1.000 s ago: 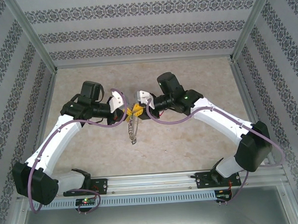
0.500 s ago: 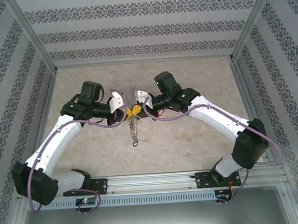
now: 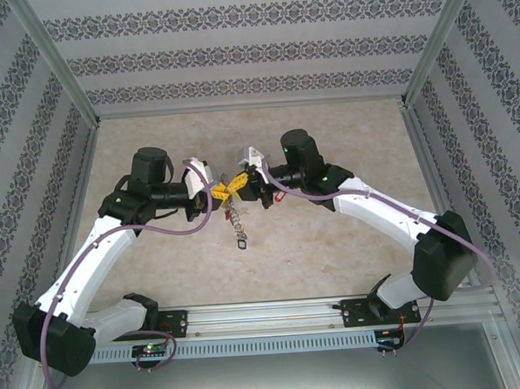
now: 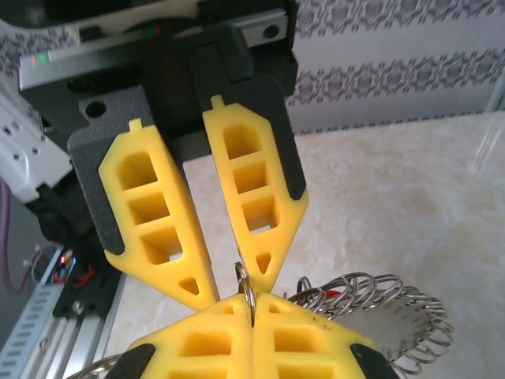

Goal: Put the keys on the keyring

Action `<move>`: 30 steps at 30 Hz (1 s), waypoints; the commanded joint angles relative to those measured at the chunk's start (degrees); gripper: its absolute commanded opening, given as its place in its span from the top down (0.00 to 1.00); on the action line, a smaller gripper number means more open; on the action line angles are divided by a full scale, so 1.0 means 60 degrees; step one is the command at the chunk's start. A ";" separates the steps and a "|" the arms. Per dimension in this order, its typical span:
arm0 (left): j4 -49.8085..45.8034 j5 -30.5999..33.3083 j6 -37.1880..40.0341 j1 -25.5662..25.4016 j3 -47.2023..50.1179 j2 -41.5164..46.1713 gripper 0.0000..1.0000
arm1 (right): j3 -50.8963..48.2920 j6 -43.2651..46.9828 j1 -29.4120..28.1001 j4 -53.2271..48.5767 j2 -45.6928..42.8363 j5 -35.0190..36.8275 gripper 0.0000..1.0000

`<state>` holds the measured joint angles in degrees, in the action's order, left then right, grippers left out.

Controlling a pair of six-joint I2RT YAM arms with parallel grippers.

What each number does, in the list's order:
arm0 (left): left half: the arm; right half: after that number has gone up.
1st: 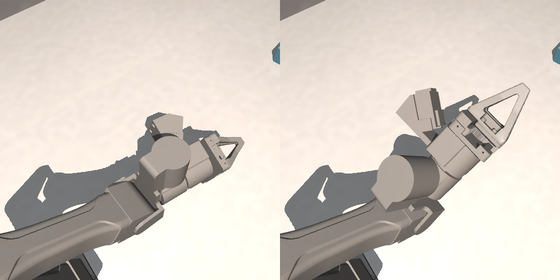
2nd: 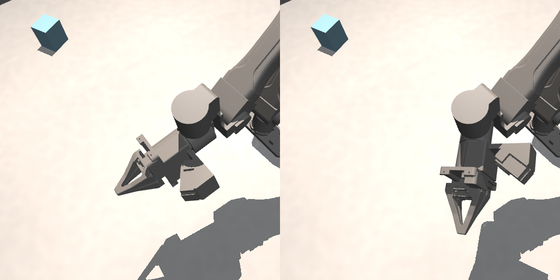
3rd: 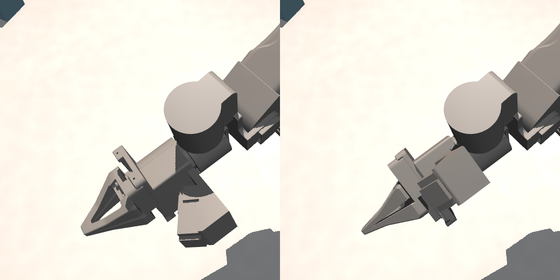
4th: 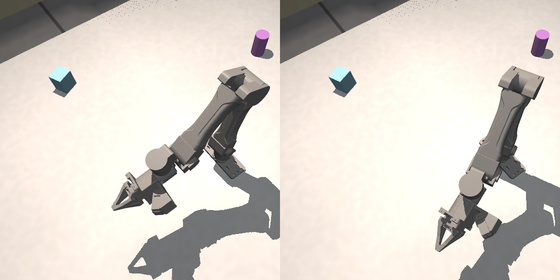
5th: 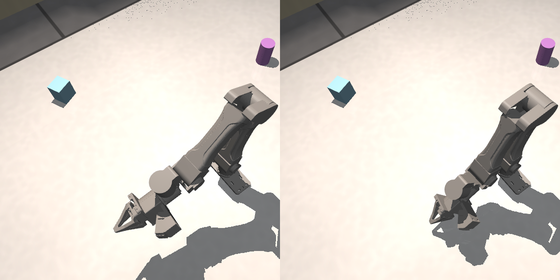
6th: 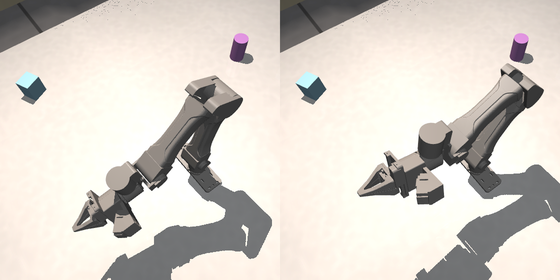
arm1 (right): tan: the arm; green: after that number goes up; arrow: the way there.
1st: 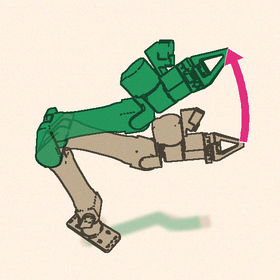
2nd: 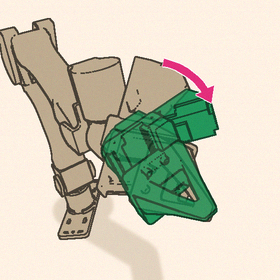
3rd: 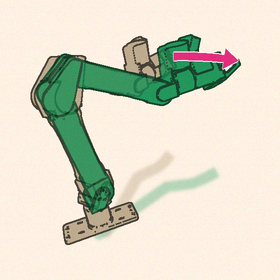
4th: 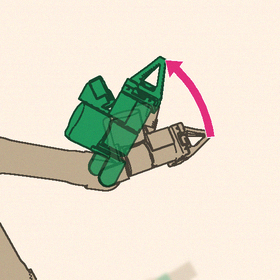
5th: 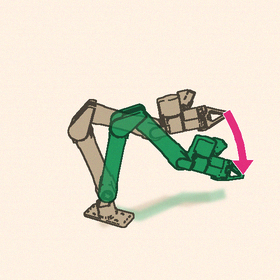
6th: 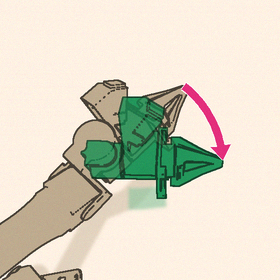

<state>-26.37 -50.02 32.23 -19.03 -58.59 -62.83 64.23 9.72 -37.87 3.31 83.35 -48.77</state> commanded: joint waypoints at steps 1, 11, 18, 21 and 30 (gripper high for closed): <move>0.0144 -0.0396 -0.0200 -0.0025 0.0192 0.0362 0.79 | -0.0156 -0.1274 0.0203 0.2824 -0.0700 0.0626 1.00; 0.0674 -0.0282 -0.0538 0.0030 0.0459 0.0525 0.84 | -0.1283 -0.3018 0.0364 0.5827 -0.1009 0.1962 1.00; 0.0944 -0.0265 -0.0721 0.0037 0.0420 0.0393 0.81 | -0.1232 -0.3503 0.0099 0.6743 -0.0623 0.1757 1.00; 0.0909 -0.0032 -0.0779 0.0090 0.0318 0.0557 0.81 | -0.1307 -0.3330 -0.0002 0.6888 -0.0511 0.1771 1.00; 0.1488 -0.0277 -0.1224 0.0861 0.0370 0.1616 0.71 | -0.1266 -0.2931 0.0043 0.6626 -0.0357 0.1108 1.00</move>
<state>-20.08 -49.65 26.61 -14.83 -55.96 -53.84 56.27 -9.02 -37.36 39.27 81.38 -39.35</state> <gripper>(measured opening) 0.293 0.049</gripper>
